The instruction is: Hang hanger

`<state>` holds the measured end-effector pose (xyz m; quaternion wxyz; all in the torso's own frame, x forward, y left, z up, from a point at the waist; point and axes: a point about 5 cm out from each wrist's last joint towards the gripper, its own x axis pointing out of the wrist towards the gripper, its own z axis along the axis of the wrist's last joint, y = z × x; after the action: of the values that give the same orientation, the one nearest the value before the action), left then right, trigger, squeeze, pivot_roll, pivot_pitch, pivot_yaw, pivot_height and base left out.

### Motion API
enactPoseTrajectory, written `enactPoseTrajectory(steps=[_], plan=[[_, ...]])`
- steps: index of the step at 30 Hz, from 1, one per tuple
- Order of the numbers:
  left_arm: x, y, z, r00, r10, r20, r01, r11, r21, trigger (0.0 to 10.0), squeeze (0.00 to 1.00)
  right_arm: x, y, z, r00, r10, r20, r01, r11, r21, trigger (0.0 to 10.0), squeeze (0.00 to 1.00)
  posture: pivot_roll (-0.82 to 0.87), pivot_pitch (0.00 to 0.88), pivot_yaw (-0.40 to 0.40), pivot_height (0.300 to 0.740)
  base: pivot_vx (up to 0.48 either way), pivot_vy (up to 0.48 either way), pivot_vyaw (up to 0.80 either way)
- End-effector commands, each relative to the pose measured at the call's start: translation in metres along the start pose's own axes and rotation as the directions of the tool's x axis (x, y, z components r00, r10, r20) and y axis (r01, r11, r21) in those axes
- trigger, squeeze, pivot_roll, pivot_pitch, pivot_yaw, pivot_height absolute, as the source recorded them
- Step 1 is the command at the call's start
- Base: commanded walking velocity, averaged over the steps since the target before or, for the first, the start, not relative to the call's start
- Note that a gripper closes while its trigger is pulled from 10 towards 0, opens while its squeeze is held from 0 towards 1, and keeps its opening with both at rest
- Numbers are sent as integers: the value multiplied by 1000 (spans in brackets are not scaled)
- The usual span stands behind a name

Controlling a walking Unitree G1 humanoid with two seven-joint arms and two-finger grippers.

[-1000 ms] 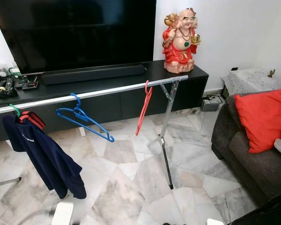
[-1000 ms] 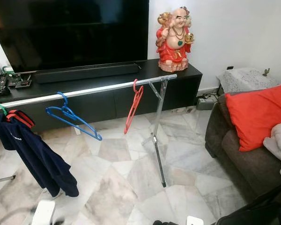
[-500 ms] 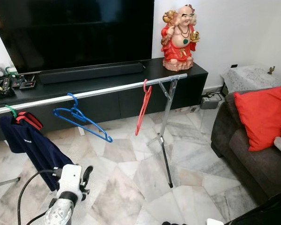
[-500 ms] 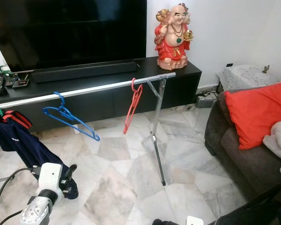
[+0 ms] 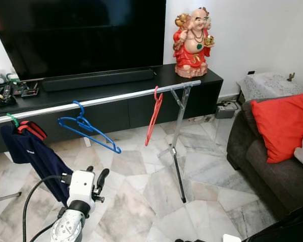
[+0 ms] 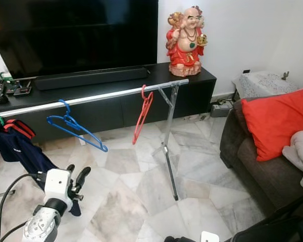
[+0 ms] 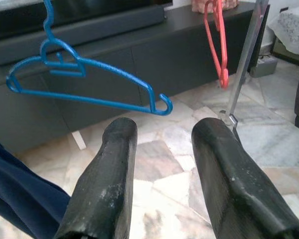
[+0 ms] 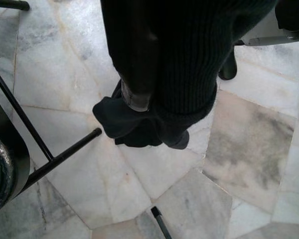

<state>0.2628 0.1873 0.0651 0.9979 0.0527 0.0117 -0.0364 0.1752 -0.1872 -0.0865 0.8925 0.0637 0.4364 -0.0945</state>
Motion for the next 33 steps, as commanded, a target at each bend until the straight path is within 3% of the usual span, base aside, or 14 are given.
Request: enactPoseTrajectory(steps=[1,33], plan=[[3,-2,4,1000,-21,-4,21,1000,-13,10000,0,0,0,2,1000,-4,10,4,1000,13,10000,0,107,0,41,740,0,0,0],[2,-6,6,996,-60,-69,55,996,-68,10000,0,1,-1,8,999,-24,31,22,998,52,10000,0,109,0,43,740,0,31,0]])
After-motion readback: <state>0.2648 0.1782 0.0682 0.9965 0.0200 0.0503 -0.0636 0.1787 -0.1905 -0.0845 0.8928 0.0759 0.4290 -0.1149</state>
